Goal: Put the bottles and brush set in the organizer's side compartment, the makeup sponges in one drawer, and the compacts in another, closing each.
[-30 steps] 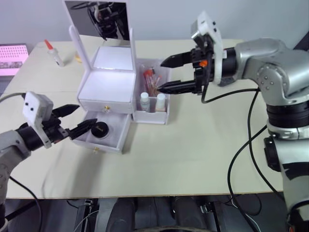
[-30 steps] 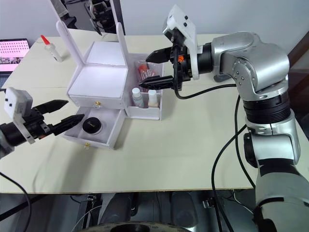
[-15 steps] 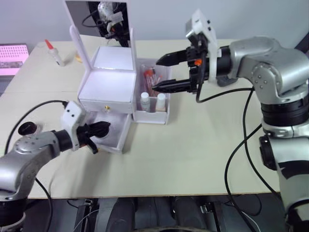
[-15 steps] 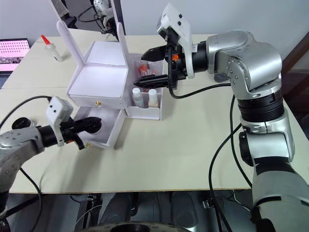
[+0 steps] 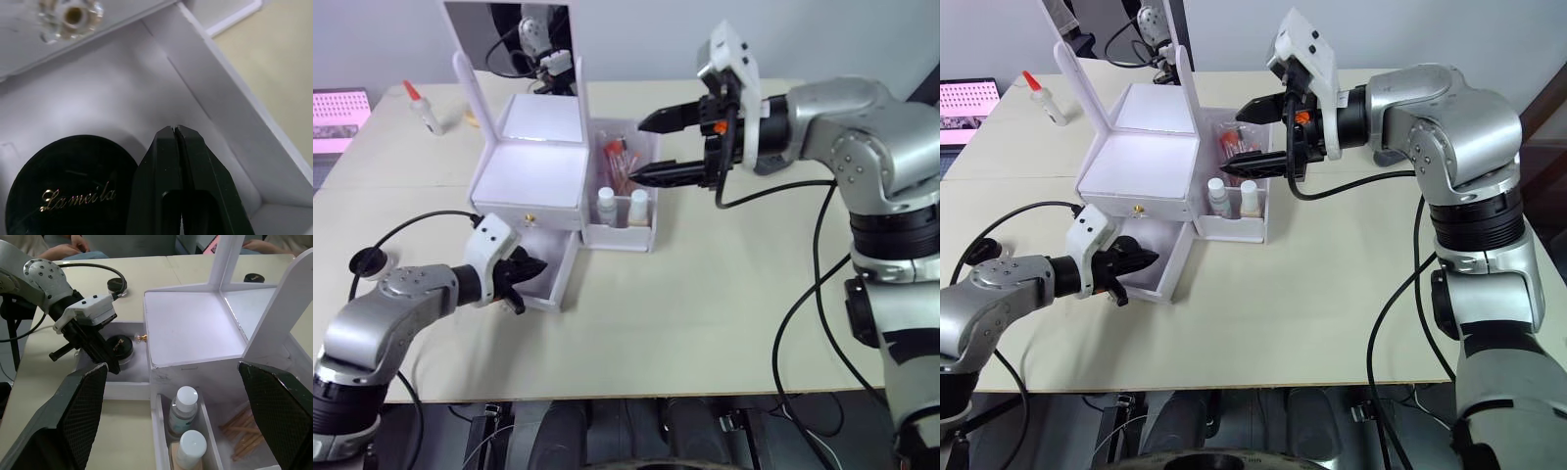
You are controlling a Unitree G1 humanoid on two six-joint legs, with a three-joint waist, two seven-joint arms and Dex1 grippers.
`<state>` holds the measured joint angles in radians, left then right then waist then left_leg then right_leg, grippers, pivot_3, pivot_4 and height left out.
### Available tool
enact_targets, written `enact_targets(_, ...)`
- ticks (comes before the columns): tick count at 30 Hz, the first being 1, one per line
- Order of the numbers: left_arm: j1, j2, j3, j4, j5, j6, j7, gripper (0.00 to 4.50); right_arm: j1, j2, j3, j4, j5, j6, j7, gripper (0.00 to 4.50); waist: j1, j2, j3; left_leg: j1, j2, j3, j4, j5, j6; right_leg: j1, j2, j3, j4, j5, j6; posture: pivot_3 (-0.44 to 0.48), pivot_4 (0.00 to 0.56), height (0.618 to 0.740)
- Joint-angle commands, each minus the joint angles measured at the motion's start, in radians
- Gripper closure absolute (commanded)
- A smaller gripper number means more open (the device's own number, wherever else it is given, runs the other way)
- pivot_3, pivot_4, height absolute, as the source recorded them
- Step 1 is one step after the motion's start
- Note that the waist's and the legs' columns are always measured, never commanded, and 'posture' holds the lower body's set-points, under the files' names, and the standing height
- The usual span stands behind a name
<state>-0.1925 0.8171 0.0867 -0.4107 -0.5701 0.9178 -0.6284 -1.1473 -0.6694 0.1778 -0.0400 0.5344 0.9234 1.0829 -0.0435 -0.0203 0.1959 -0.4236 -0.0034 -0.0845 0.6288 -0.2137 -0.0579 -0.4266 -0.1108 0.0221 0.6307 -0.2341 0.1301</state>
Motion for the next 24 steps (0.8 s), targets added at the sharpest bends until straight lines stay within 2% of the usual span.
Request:
enact_targets(1,0.013,0.019,0.057,-0.021,-0.005,0.032,0.01,4.42,-0.01,-0.004,-0.04,-0.03,0.008,-0.01,-0.002,0.0,0.0,0.0,0.0,0.0,0.0,0.0,0.0,0.0,0.0,0.0,0.0,0.0,0.0,0.0,0.0,0.0,0.15,0.74)
enact_targets(8,0.048,0.027,0.132,-0.05,-0.014,0.069,0.026,4.42,-0.018,0.003,-0.034,-0.02,0.005,-0.017,0.002,0.0,0.0,0.0,0.0,0.0,0.0,0.0,0.0,0.0,0.0,0.0,0.0,0.0,0.0,0.0,0.0,0.0,0.15,0.74)
enact_targets(11,0.05,0.0,0.165,-0.073,-0.036,0.061,0.029,4.42,-0.024,0.006,-0.03,-0.012,0.005,-0.02,0.009,0.0,0.0,0.0,0.0,0.0,0.0,0.0,0.0,0.0,0.0,0.0,0.0,0.0,0.0,0.0,0.0,0.0,0.15,0.74)
enact_targets(16,0.039,-0.047,0.235,-0.124,-0.113,0.035,0.009,4.42,-0.027,0.007,-0.026,-0.002,0.005,-0.024,0.025,0.0,0.002,0.0,0.0,0.0,0.0,0.0,0.0,0.0,0.0,0.0,0.0,0.0,0.0,0.0,0.0,0.0,0.15,0.74)
enact_targets(18,0.071,-0.047,0.303,-0.162,-0.165,0.023,-0.017,4.42,-0.018,0.001,-0.03,0.007,0.005,-0.043,0.049,0.0,0.001,0.0,0.0,0.0,0.0,0.0,0.0,0.0,0.0,0.0,0.0,0.0,0.0,0.0,0.0,0.0,0.15,0.74)
enact_targets(21,0.148,-0.041,0.413,-0.21,-0.221,0.024,-0.038,3.63,0.018,-0.01,-0.045,0.025,0.005,-0.095,0.089,0.0,-0.003,0.0,0.0,0.0,0.0,0.0,0.0,0.0,0.0,0.0,0.0,0.0,0.0,0.0,0.0,0.0,0.15,0.74)
enact_targets(24,0.251,-0.069,0.538,-0.248,-0.237,-0.018,-0.035,2.13,0.083,-0.028,-0.053,0.045,-0.021,-0.193,0.126,0.0,-0.001,0.0,0.0,0.0,0.0,0.0,-0.001,0.0,0.0,0.0,0.0,0.0,0.0,0.0,0.0,0.0,0.15,0.74)
